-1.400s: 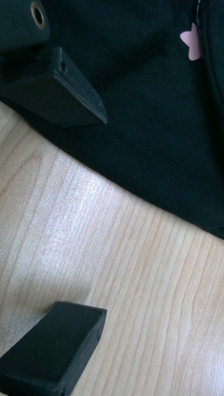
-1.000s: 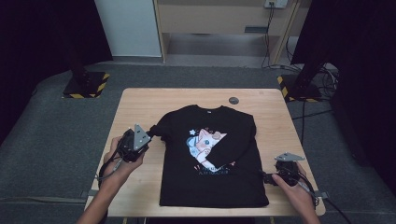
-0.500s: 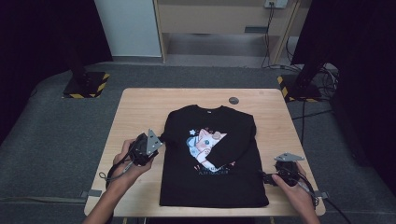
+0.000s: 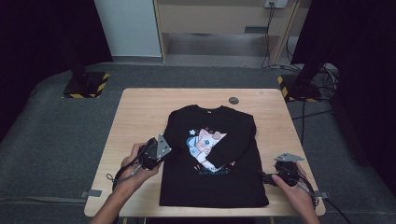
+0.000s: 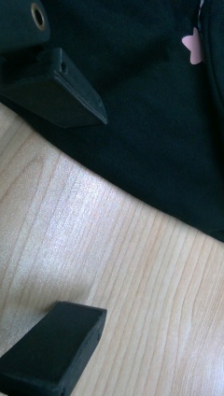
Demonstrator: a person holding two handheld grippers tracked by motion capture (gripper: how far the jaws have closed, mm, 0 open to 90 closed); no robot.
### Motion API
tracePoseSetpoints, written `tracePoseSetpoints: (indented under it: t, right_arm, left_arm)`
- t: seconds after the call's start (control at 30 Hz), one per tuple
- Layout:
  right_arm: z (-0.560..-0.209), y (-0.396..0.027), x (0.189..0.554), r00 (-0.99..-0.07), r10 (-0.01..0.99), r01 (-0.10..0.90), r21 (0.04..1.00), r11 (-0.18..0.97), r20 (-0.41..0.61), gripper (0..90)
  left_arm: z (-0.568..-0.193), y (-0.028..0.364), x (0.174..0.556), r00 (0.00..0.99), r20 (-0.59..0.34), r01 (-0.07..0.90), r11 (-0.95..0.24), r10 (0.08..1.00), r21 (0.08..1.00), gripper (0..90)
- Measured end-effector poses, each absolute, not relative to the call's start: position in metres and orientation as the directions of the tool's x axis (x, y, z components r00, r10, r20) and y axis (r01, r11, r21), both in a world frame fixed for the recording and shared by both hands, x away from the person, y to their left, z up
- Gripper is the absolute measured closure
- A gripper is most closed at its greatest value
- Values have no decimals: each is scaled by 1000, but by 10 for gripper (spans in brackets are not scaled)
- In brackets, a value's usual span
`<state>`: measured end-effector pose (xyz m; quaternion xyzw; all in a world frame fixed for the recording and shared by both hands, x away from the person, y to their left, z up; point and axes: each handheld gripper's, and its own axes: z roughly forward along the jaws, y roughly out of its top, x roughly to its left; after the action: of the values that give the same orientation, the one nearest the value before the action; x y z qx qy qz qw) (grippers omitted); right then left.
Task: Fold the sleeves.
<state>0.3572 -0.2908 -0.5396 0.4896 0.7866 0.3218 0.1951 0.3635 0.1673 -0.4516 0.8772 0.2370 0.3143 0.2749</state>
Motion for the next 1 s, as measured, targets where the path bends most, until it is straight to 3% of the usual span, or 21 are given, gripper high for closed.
tracePoseSetpoints:
  t: [0.37, 0.77, 1.0]
  right_arm:
    - [-539, -290, 357, -446, 895, 644, 697, 315, 7, 73]
    - [-539, -290, 357, -446, 895, 645, 696, 317, 6, 73]
    - [-540, -290, 357, -447, 894, 644, 696, 317, 7, 73]
  left_arm:
    - [-468, 159, 362, 715, 372, 273, -726, 592, 631, 773]
    - [-465, 155, 352, 751, 195, 296, -586, 631, 754, 594]
    - [-461, 153, 348, 762, 163, 288, -553, 627, 782, 539]
